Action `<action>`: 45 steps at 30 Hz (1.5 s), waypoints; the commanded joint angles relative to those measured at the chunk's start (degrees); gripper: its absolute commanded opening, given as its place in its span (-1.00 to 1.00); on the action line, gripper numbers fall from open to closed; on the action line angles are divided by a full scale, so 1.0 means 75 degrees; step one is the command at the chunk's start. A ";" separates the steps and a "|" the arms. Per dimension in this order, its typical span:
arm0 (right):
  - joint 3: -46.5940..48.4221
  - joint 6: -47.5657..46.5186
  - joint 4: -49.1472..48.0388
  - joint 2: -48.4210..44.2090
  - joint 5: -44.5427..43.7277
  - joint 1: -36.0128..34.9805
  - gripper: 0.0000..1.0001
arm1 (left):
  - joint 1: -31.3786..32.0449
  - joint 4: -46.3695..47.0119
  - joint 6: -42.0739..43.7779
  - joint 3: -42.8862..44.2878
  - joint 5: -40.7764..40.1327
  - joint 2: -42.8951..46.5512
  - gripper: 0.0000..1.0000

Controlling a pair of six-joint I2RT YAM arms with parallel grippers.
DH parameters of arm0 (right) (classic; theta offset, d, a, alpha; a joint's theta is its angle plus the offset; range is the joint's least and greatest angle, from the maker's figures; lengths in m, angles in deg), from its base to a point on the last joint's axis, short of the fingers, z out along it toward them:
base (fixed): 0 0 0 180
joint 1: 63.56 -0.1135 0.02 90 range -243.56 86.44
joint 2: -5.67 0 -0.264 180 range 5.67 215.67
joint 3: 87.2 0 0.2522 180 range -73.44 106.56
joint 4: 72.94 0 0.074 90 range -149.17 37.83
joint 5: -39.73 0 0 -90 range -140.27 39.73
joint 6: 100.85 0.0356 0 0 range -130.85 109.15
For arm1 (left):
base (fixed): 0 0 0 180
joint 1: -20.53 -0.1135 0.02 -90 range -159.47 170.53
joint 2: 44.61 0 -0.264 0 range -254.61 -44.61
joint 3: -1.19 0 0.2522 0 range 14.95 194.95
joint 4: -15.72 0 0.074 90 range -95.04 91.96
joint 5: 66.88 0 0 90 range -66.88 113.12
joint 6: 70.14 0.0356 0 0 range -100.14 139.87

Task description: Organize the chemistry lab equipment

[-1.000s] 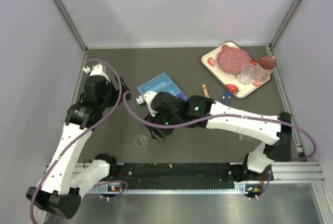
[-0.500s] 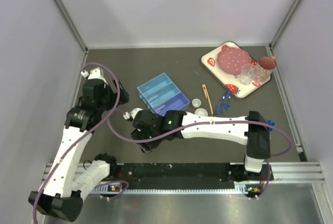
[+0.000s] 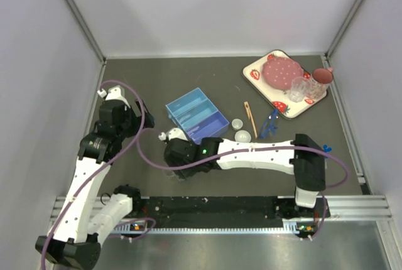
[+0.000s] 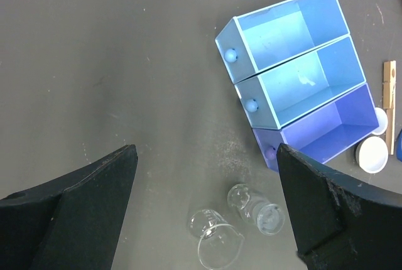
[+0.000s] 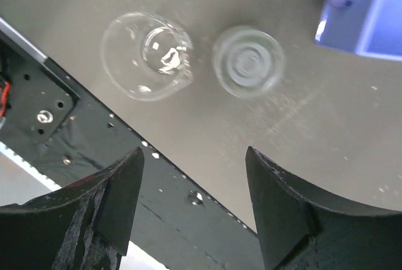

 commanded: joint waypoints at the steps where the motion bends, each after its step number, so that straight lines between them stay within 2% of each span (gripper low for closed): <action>1: -0.0364 0.0135 0.0033 -0.1198 -0.0790 0.0046 0.34 | -0.0073 0.0120 0.0117 -0.0129 -0.0099 0.0106 0.96; 4: -0.0763 0.0264 0.0069 -0.1620 -0.0860 0.0046 0.35 | -0.0073 0.0132 0.0105 -0.0199 -0.0286 0.0059 0.96; 9: -0.0963 0.0416 0.0081 -0.1423 -0.1024 0.0116 0.36 | -0.0096 0.0143 0.0011 -0.0235 -0.0463 0.0047 0.96; 16: -0.0332 0.0510 0.0069 -0.0661 -0.1154 0.0479 0.38 | -0.0155 -0.0149 -0.0270 0.0046 -0.1083 -0.0198 0.97; 23: 0.0466 0.0475 0.0034 0.0089 -0.1001 0.0667 0.54 | -0.0225 -0.0243 -0.0469 0.0000 -0.1681 -0.0222 0.97; 30: 0.1064 0.0569 0.0022 0.0500 -0.0838 0.0726 0.57 | -0.0237 -0.0103 -0.0434 -0.0246 -0.1717 0.0001 0.97; 45: 0.1275 0.0826 0.0092 0.1050 -0.0837 0.0913 0.57 | -0.0237 0.0097 -0.0423 -0.0504 -0.1283 0.0212 0.97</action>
